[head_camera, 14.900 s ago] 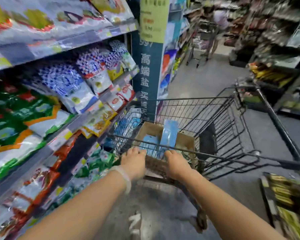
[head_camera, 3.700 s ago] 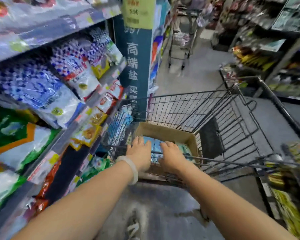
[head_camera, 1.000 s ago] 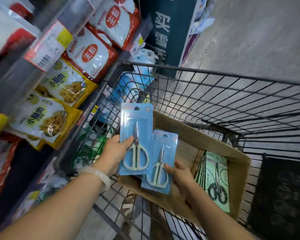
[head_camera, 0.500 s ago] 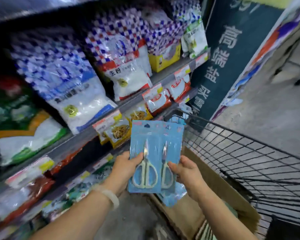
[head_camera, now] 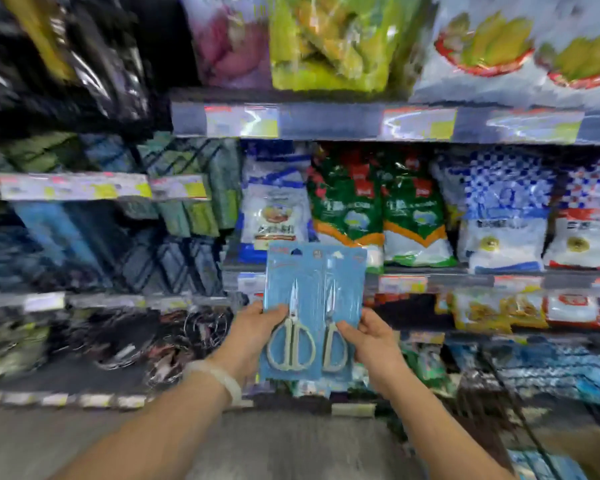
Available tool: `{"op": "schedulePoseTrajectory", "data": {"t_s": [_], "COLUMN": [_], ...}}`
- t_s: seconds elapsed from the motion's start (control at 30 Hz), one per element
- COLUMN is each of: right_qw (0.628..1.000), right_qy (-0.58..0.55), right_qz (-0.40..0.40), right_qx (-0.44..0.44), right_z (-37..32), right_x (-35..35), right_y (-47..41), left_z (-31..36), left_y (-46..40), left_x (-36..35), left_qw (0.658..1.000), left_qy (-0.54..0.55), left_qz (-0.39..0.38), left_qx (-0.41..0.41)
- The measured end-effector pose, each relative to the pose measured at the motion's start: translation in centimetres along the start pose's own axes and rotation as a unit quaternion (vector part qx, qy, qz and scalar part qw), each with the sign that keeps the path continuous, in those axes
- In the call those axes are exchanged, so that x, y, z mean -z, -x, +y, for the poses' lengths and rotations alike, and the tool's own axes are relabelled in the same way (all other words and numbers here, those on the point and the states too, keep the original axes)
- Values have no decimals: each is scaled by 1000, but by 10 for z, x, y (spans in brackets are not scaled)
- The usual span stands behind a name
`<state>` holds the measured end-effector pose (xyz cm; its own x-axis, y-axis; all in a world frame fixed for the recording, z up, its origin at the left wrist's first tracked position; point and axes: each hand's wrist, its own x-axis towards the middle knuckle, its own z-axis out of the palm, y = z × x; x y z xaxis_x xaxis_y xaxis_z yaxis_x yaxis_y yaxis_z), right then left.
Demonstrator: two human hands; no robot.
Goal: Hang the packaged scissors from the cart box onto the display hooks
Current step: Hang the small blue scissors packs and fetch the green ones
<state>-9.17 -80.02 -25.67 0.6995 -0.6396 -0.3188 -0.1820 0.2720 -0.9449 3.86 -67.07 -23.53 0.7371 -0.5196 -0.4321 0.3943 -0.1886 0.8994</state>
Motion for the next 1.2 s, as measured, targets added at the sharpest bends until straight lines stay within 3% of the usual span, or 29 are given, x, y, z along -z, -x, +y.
{"op": "schedulePoseTrajectory", "data": {"t_s": [0.27, 0.4, 0.63, 0.97, 1.2], "right_qw": [988, 983, 971, 954, 934], "right_qy": [85, 109, 198, 230, 307], "right_qz": [-128, -145, -137, -188, -170], "right_qx": [8, 1, 7, 44, 73], "right_z": [-3, -6, -17, -45, -45], "right_x": [-164, -212, -292, -382, -432], "right_y": [0, -16, -82, -150, -171], "left_z": [11, 10, 25, 50, 61], "left_y": [28, 24, -11, -78, -95], "left_x": [166, 213, 275, 359, 388], "left_qw": [988, 977, 963, 964, 967], "left_qy": [73, 134, 148, 116, 133], "left_qz": [136, 166, 223, 239, 216], "left_qx": [-20, -21, -34, -22, -17]}}
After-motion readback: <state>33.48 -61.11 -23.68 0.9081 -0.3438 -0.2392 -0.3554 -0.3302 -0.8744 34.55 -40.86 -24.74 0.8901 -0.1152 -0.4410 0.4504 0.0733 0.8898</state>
